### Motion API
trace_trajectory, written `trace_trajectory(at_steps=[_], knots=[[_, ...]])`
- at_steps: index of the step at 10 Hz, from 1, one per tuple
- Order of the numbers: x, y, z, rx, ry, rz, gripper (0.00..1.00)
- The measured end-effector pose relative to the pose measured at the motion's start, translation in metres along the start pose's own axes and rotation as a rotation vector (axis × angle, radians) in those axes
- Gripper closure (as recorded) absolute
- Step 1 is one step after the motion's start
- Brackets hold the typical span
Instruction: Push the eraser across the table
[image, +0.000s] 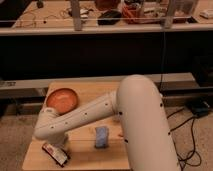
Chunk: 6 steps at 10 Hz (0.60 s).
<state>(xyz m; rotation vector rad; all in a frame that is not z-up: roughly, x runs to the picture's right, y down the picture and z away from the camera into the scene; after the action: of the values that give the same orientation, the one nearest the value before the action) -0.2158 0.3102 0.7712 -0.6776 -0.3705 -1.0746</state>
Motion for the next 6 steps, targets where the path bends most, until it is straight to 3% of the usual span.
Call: trace_trajectory(at_steps=[6], knots=[[-0.013,-0.005,-0.003,-0.013,0.003,-0.033,0.95]])
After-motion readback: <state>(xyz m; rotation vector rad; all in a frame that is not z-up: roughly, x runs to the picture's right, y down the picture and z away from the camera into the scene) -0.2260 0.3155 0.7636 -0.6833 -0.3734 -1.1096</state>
